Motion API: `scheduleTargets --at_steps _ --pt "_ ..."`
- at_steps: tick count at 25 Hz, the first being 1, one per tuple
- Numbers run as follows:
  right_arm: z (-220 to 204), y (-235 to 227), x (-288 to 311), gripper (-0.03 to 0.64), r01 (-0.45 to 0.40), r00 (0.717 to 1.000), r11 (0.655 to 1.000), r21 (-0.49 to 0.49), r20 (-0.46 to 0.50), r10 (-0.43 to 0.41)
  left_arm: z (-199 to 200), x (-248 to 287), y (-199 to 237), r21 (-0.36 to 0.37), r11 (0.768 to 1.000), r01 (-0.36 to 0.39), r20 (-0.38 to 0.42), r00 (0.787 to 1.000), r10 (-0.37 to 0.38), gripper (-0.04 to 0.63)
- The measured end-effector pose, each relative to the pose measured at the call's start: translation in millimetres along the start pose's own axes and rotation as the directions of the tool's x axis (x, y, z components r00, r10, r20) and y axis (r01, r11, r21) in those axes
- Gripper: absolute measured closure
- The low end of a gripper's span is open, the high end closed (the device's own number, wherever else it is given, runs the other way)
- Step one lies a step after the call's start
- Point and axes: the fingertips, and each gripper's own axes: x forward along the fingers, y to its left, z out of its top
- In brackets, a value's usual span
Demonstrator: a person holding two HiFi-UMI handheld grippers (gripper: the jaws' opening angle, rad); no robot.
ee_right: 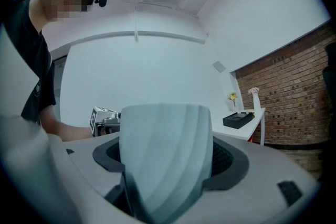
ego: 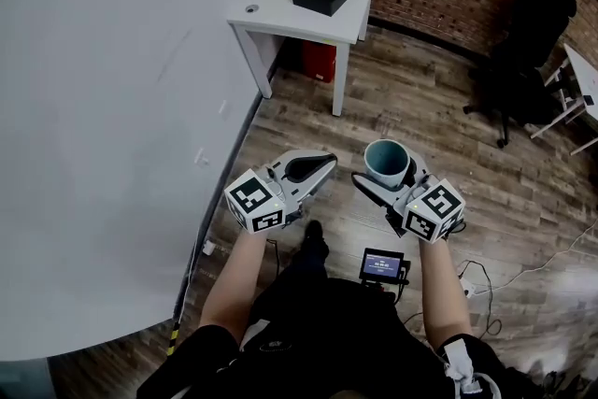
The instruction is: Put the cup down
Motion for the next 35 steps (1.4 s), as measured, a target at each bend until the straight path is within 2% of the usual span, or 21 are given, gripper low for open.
scheduleTargets --at_steps 12,20,35 --pt "28 -61 96 0.215 0.051 0.999 0.999 -0.002 0.009 -0.051 22 4 118 0.008 0.999 0.047 0.0 0.999 -0.047 0.588" --pt "31 -87 128 0.215 0.077 0.997 0.997 0.01 -0.004 -0.077 26 11 156 0.006 0.997 0.082 -0.003 0.997 -0.082 0.588" --pt "33 -162 163 0.215 0.032 0.999 0.999 0.018 0.007 -0.032 18 63 218 0.003 0.998 0.055 -0.02 0.998 -0.055 0.588"
